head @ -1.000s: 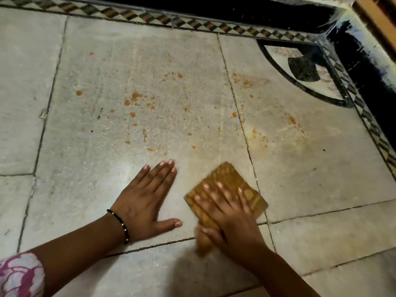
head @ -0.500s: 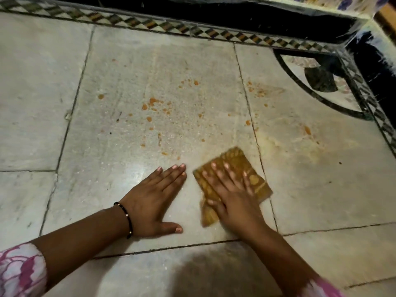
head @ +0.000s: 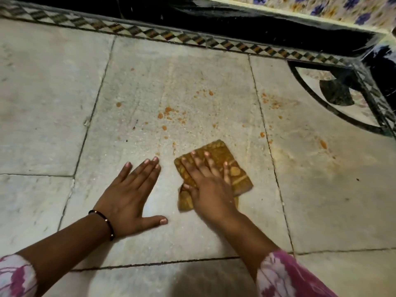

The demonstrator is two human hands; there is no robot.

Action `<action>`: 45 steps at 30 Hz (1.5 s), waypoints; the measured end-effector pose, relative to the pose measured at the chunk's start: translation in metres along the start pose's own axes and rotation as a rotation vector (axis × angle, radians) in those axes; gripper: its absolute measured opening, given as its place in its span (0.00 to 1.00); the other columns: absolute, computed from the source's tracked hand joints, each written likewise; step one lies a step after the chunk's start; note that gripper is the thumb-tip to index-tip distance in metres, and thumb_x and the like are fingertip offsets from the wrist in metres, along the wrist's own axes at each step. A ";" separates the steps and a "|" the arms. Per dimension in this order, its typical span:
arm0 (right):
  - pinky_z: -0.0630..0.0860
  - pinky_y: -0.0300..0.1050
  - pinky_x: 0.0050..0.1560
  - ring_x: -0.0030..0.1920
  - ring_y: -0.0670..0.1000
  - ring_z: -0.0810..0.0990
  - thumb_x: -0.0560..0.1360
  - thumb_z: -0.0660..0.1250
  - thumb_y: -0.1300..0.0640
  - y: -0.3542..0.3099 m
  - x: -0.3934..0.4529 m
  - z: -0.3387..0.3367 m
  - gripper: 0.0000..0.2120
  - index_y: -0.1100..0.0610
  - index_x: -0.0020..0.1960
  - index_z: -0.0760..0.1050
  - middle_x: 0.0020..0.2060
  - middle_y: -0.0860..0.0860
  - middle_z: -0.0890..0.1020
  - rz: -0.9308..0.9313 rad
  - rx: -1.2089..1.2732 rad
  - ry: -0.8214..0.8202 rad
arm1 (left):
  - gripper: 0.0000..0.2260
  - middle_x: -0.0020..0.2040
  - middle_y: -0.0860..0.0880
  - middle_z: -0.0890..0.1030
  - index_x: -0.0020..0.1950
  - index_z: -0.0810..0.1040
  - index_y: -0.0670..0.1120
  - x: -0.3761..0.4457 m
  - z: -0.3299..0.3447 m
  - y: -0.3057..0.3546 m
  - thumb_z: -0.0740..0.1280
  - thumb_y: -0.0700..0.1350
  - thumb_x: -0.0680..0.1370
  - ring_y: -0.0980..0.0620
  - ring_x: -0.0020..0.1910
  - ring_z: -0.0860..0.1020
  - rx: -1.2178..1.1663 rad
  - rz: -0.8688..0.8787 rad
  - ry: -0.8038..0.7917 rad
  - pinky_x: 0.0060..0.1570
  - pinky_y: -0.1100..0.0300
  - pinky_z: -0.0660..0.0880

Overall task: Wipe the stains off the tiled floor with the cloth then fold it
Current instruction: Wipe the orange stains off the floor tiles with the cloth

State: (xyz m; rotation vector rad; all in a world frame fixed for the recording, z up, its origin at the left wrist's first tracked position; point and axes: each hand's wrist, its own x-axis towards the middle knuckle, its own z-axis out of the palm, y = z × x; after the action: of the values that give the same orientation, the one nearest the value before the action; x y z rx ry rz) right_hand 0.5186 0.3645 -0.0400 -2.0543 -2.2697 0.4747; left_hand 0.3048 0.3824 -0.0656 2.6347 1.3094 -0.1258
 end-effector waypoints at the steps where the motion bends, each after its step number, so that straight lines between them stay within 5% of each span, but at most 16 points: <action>1: 0.35 0.57 0.72 0.76 0.47 0.40 0.79 0.56 0.47 0.003 0.013 -0.001 0.28 0.39 0.75 0.47 0.76 0.40 0.46 -0.003 -0.005 0.009 | 0.49 0.77 0.43 0.56 0.77 0.54 0.41 0.000 0.000 -0.001 0.51 0.77 0.69 0.48 0.75 0.53 0.005 0.001 0.003 0.70 0.44 0.52; 7: 0.42 0.56 0.74 0.76 0.48 0.42 0.80 0.52 0.45 0.079 -0.003 -0.016 0.28 0.42 0.76 0.45 0.77 0.44 0.48 0.346 0.078 0.093 | 0.50 0.77 0.43 0.54 0.77 0.53 0.42 0.000 0.000 0.000 0.51 0.77 0.69 0.49 0.76 0.50 -0.012 -0.003 -0.016 0.71 0.46 0.49; 10: 0.40 0.57 0.74 0.75 0.49 0.35 0.80 0.47 0.45 0.043 -0.062 -0.008 0.27 0.42 0.75 0.38 0.76 0.45 0.42 0.422 0.035 0.011 | 0.50 0.77 0.44 0.54 0.77 0.53 0.42 0.000 0.000 0.000 0.51 0.78 0.68 0.49 0.76 0.50 -0.030 -0.019 -0.001 0.71 0.45 0.49; 13: 0.34 0.56 0.72 0.69 0.46 0.28 0.79 0.41 0.45 -0.019 -0.062 0.003 0.27 0.42 0.74 0.35 0.71 0.42 0.32 0.281 0.038 -0.103 | 0.50 0.77 0.44 0.54 0.77 0.53 0.41 0.001 0.001 0.000 0.51 0.78 0.68 0.49 0.76 0.51 -0.027 -0.012 -0.001 0.71 0.44 0.50; 16: 0.37 0.59 0.73 0.74 0.46 0.35 0.81 0.49 0.48 -0.031 0.002 0.003 0.27 0.43 0.76 0.42 0.74 0.41 0.40 0.157 0.082 -0.062 | 0.50 0.77 0.43 0.54 0.77 0.53 0.41 0.001 0.003 -0.002 0.50 0.77 0.68 0.48 0.76 0.52 -0.022 -0.010 0.005 0.71 0.44 0.50; 20: 0.51 0.58 0.73 0.76 0.49 0.49 0.80 0.56 0.50 0.043 0.055 -0.028 0.24 0.44 0.75 0.55 0.76 0.44 0.54 0.211 0.172 -0.019 | 0.50 0.78 0.44 0.52 0.77 0.51 0.42 -0.001 0.003 -0.001 0.51 0.78 0.68 0.48 0.76 0.51 -0.040 -0.011 0.000 0.71 0.45 0.49; 25: 0.56 0.58 0.72 0.76 0.51 0.49 0.79 0.55 0.48 0.098 -0.042 -0.026 0.24 0.46 0.74 0.56 0.75 0.47 0.58 0.336 0.173 0.091 | 0.50 0.77 0.44 0.53 0.77 0.52 0.42 0.000 0.003 -0.002 0.51 0.78 0.68 0.48 0.76 0.51 -0.062 -0.016 0.019 0.71 0.45 0.49; 27: 0.54 0.59 0.73 0.76 0.50 0.46 0.77 0.48 0.44 0.053 -0.073 -0.008 0.27 0.45 0.75 0.51 0.74 0.43 0.50 0.319 0.115 0.032 | 0.50 0.77 0.44 0.53 0.77 0.52 0.42 0.000 0.003 -0.002 0.51 0.78 0.68 0.49 0.76 0.50 -0.053 -0.010 0.024 0.71 0.45 0.49; 29: 0.41 0.56 0.74 0.75 0.47 0.38 0.74 0.40 0.41 0.001 -0.067 0.005 0.30 0.42 0.76 0.45 0.72 0.38 0.41 0.231 0.064 -0.044 | 0.50 0.77 0.44 0.53 0.77 0.52 0.42 0.000 0.005 -0.003 0.51 0.78 0.68 0.49 0.76 0.50 -0.046 -0.008 0.030 0.71 0.45 0.49; 31: 0.31 0.54 0.71 0.73 0.44 0.35 0.75 0.42 0.42 -0.027 -0.034 0.012 0.29 0.42 0.76 0.47 0.73 0.38 0.43 0.111 0.101 -0.023 | 0.50 0.77 0.43 0.54 0.77 0.53 0.42 0.000 0.006 -0.003 0.52 0.78 0.68 0.48 0.76 0.51 -0.039 -0.006 0.028 0.71 0.45 0.50; 34: 0.31 0.54 0.71 0.74 0.40 0.41 0.79 0.57 0.48 -0.002 0.033 -0.002 0.25 0.41 0.74 0.56 0.74 0.37 0.52 0.050 0.292 -0.047 | 0.50 0.77 0.43 0.54 0.77 0.54 0.42 0.000 0.005 -0.003 0.52 0.77 0.69 0.48 0.76 0.52 -0.032 -0.004 0.033 0.71 0.46 0.50; 37: 0.40 0.55 0.74 0.74 0.43 0.46 0.78 0.60 0.46 0.072 0.052 -0.023 0.23 0.42 0.72 0.62 0.74 0.39 0.56 0.179 0.473 -0.007 | 0.49 0.77 0.43 0.55 0.77 0.54 0.42 -0.001 0.005 -0.001 0.52 0.77 0.69 0.48 0.76 0.53 -0.031 -0.004 0.031 0.71 0.46 0.51; 40: 0.46 0.57 0.74 0.76 0.48 0.47 0.78 0.57 0.44 0.125 -0.004 -0.033 0.25 0.43 0.74 0.58 0.76 0.44 0.55 0.403 0.325 0.153 | 0.49 0.77 0.43 0.56 0.77 0.55 0.42 -0.001 0.002 -0.002 0.53 0.77 0.68 0.48 0.76 0.53 -0.057 -0.006 0.036 0.71 0.46 0.51; 42: 0.43 0.56 0.74 0.76 0.48 0.45 0.79 0.56 0.45 0.101 -0.053 -0.013 0.26 0.43 0.75 0.53 0.76 0.45 0.54 0.539 0.214 0.182 | 0.49 0.77 0.43 0.56 0.77 0.55 0.42 0.001 0.003 -0.002 0.53 0.77 0.68 0.49 0.76 0.53 -0.059 0.000 0.060 0.71 0.45 0.51; 45: 0.33 0.48 0.71 0.74 0.45 0.41 0.75 0.51 0.44 0.009 -0.078 0.023 0.29 0.42 0.75 0.50 0.75 0.42 0.53 0.272 0.066 0.191 | 0.50 0.77 0.44 0.56 0.77 0.55 0.42 0.000 0.003 -0.002 0.53 0.77 0.68 0.49 0.75 0.53 -0.061 -0.001 0.052 0.71 0.45 0.51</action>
State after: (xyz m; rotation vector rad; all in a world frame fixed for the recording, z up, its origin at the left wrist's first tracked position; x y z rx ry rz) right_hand 0.5312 0.2844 -0.0511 -2.2761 -1.8561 0.3410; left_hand 0.3030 0.3829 -0.0691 2.6024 1.3090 -0.0169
